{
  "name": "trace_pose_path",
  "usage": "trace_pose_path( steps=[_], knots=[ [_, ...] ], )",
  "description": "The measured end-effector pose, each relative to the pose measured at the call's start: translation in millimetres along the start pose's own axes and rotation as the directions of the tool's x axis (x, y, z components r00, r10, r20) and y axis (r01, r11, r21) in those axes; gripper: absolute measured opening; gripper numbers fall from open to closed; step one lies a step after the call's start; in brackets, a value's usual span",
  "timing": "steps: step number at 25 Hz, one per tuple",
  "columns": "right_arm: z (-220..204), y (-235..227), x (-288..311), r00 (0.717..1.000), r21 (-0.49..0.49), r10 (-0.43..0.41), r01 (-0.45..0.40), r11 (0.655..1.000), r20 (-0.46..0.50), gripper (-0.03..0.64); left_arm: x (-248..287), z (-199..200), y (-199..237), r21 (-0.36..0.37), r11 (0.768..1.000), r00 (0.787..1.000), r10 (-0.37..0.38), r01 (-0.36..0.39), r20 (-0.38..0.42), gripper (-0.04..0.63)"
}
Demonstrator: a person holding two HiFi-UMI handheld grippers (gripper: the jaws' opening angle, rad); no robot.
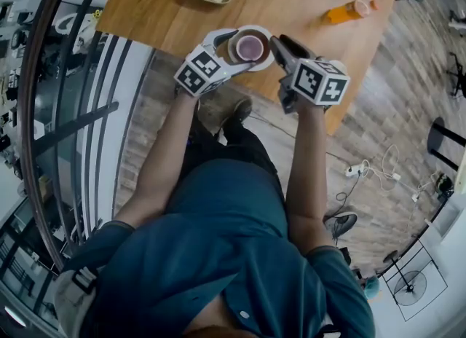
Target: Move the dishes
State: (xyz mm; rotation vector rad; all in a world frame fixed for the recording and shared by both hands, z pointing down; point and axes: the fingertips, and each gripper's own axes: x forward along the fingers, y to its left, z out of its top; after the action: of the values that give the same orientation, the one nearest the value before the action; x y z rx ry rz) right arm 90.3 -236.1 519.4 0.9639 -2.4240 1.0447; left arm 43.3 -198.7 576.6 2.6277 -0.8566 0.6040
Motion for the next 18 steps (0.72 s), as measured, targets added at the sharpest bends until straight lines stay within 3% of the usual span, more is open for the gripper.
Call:
trace_pose_path(
  steps=[18],
  knots=[
    [-34,-36,15,0.994,0.049,-0.076,0.079,0.996,-0.074,0.1,28,-22,-8,0.098,0.995,0.995,-0.004,0.013,-0.096,0.396]
  ],
)
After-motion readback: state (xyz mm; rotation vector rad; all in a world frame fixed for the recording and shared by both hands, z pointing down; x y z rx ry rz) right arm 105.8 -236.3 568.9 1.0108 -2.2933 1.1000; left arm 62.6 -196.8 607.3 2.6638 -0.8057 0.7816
